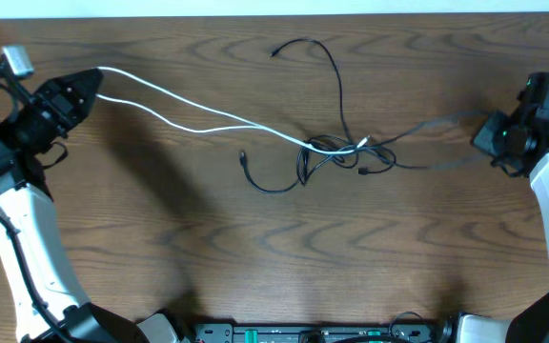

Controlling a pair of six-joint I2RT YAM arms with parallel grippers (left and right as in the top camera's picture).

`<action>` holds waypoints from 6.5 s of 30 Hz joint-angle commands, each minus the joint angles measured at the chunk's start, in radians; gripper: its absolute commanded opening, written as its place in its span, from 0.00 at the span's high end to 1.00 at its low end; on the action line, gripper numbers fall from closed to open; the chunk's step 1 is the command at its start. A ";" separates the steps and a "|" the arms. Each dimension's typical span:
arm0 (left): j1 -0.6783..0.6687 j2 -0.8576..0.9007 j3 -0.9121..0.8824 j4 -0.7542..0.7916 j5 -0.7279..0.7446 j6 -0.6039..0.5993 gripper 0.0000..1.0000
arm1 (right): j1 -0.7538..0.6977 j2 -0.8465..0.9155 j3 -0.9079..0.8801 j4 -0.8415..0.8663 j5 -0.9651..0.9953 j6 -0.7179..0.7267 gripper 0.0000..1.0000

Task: Untangle cables

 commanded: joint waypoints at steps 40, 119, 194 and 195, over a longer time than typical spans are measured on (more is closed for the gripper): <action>-0.662 -0.061 0.009 0.555 -0.021 -0.443 0.92 | 0.460 0.056 -0.001 0.237 -0.562 -0.522 0.01; -0.743 -0.064 -0.010 -0.221 -0.322 0.203 0.59 | 0.343 -0.157 0.769 -0.091 -0.389 -0.234 0.99; -0.743 -0.065 -0.014 -0.307 -0.186 0.245 0.60 | -0.809 0.431 0.539 -0.454 0.369 0.244 0.99; -0.743 -0.065 -0.014 -0.307 -0.186 0.248 0.60 | -0.822 0.431 0.521 -0.440 0.362 0.244 0.99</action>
